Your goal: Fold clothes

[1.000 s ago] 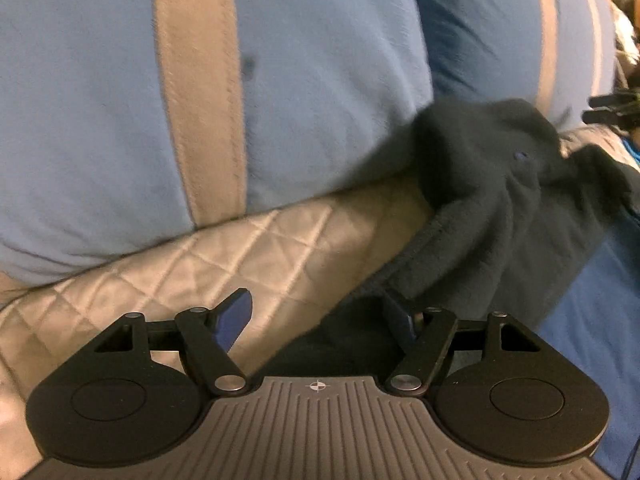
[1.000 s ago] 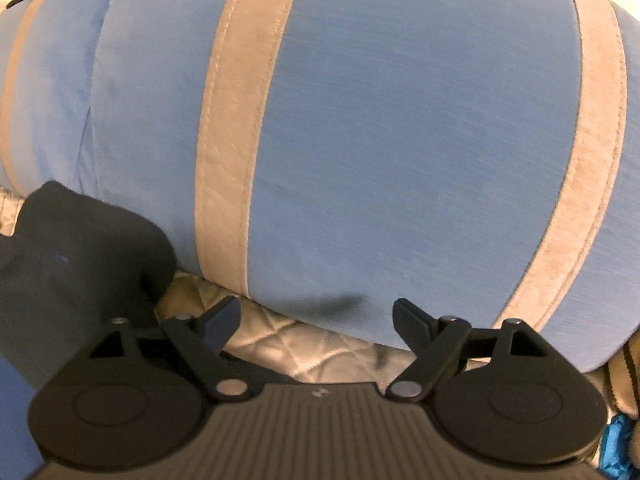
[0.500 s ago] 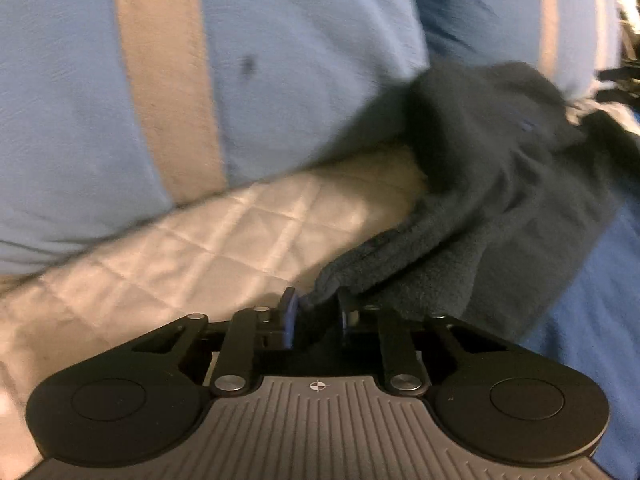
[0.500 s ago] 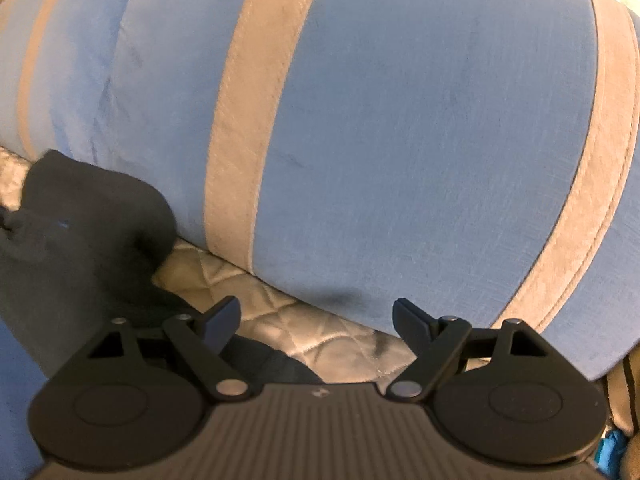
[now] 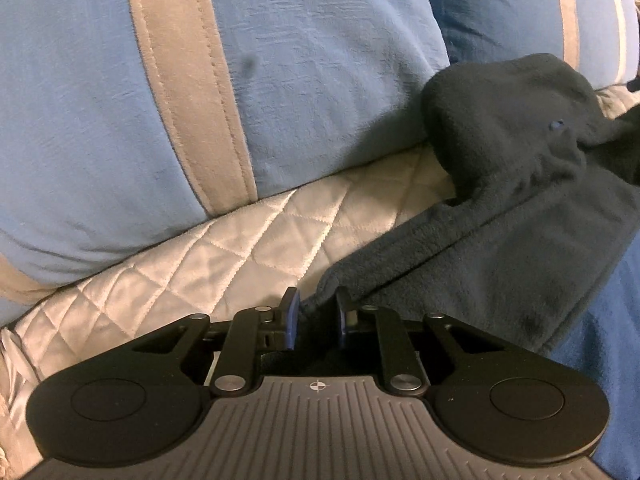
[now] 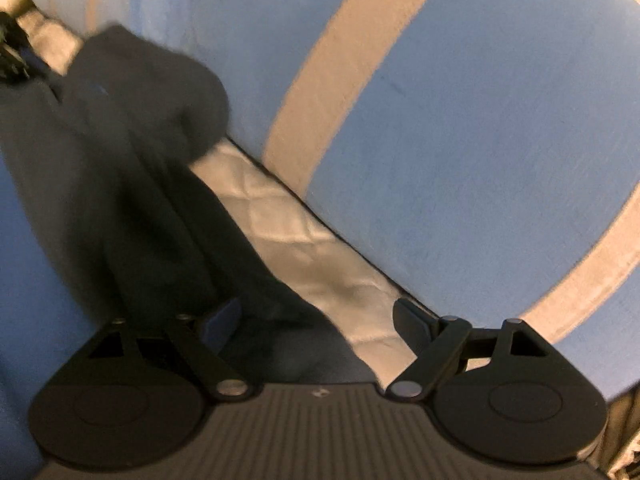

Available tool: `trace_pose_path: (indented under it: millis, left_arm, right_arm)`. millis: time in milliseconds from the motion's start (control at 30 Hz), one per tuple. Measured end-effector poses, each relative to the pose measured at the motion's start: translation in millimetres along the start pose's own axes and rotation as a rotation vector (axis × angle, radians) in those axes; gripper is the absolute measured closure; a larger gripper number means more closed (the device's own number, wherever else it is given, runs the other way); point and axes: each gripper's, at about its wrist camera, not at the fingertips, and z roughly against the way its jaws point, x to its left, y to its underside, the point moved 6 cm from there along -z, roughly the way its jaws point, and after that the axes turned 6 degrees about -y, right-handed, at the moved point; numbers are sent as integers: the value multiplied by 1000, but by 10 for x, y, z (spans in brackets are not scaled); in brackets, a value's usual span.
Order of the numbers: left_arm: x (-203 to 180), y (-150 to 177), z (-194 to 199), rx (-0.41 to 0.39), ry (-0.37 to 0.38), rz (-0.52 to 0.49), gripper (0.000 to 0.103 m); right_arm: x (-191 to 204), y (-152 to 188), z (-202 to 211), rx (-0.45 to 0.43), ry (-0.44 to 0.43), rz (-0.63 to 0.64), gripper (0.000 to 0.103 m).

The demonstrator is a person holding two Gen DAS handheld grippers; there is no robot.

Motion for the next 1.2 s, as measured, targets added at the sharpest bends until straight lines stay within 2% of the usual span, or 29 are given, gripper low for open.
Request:
trace_pose_path:
  millis: [67, 167, 300, 400, 467, 500, 567, 600, 633, 667, 733, 933, 1033, 1100, 1133, 1167, 1200]
  left_arm:
    - [8, 1, -6, -1, 5, 5, 83]
    - [16, 3, -9, -3, 8, 13, 83]
    - [-4, 14, -18, -12, -2, 6, 83]
    - [-18, 22, -50, -12, -5, 3, 83]
    - [-13, 16, -90, -2, -1, 17, 83]
    - [-10, 8, -107, 5, 0, 26, 83]
    - [-11, -15, -133, 16, -2, 35, 84]
    - [-20, -29, -139, 17, -10, 28, 84]
    - [-39, -47, -139, 15, -26, 8, 85]
    - [-58, -65, -139, 12, -42, -12, 85]
    - [-93, -105, -137, 0, -88, -58, 86]
    - [-143, -283, -174, -62, -258, -161, 86]
    - [-139, -421, -229, -97, -314, -134, 86]
    - [-162, -471, -272, -100, -322, -103, 85]
    - [-174, -466, -294, -87, -305, -83, 82]
    - [-177, -455, -296, -76, -299, -65, 82]
    - [-156, -438, -216, -80, -298, -45, 79]
  right_arm:
    - [62, -12, -13, -1, -25, 28, 13]
    - [72, 8, -142, 35, 33, 67, 13]
    - [-101, -39, -240, 15, 136, -22, 14]
    - [-87, -75, -284, 2, 130, -3, 15]
    - [-62, -98, -291, -5, 101, 16, 20]
    - [-63, -110, -297, -7, 73, 8, 26]
    - [-70, -128, -315, -3, 3, -27, 46]
    - [-59, -133, -317, 3, -43, -51, 74]
    - [-39, -140, -305, 9, -71, -70, 84]
    - [-15, -147, -292, 15, -88, -78, 85]
    - [17, -166, -269, 30, -31, -49, 89]
    - [63, -261, -189, 18, 152, 21, 90]
    - [-7, -309, -233, 16, 215, 7, 90]
    - [35, -312, -279, 28, 237, 9, 89]
    - [64, -309, -285, 32, 238, 12, 82]
    - [77, -309, -263, 27, 241, 8, 66]
    - [75, -312, -199, 13, 251, 1, 60]
